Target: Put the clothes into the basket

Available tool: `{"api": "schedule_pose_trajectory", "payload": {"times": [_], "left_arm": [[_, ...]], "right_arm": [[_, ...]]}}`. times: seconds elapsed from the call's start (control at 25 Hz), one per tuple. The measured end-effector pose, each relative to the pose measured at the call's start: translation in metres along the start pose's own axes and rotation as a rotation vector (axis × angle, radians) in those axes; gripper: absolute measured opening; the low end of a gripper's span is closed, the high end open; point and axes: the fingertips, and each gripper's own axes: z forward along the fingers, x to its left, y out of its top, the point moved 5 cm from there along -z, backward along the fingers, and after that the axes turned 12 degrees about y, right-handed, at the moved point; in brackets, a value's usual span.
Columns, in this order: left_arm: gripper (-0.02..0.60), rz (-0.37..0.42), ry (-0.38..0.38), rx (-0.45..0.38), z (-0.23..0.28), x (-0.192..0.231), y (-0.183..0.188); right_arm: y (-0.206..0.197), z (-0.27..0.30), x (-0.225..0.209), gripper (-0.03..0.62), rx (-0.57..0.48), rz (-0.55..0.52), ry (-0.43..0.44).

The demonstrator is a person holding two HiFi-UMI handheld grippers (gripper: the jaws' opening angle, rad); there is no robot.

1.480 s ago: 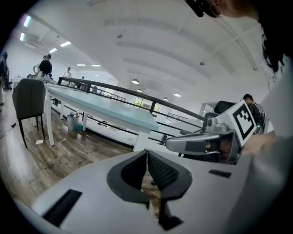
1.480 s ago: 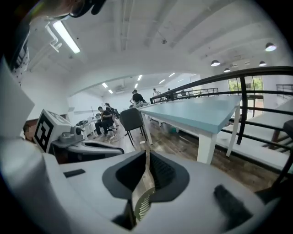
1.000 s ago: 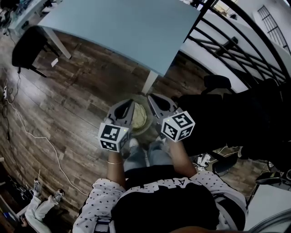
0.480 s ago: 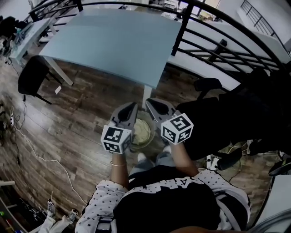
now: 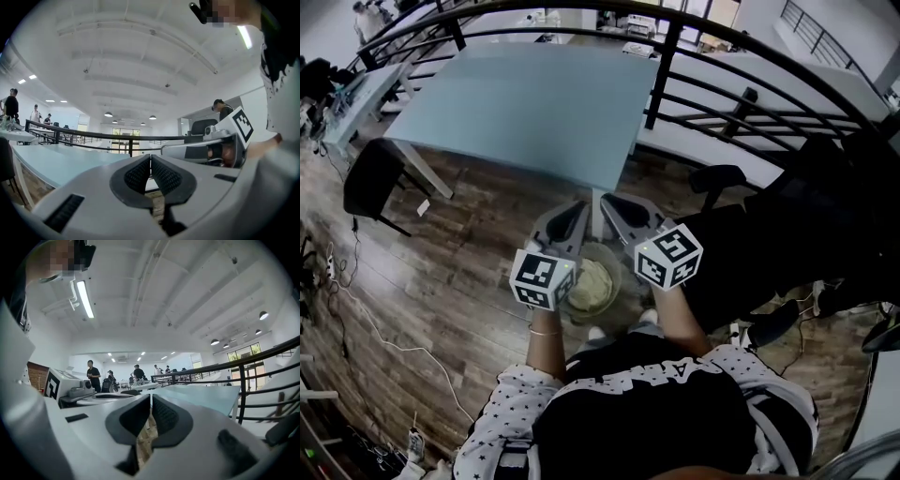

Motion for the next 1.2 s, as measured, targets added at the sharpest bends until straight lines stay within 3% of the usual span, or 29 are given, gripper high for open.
{"api": "schedule_pose_trajectory", "payload": {"times": [0.52, 1.2], "left_arm": [[0.017, 0.070, -0.048, -0.104, 0.002, -0.009, 0.044], [0.017, 0.092, -0.062, -0.108, -0.009, -0.021, 0.047]], "right_arm": [[0.047, -0.008, 0.008, 0.034, -0.007, -0.176, -0.085], [0.049, -0.019, 0.021, 0.034, -0.032, -0.185, -0.093]]}}
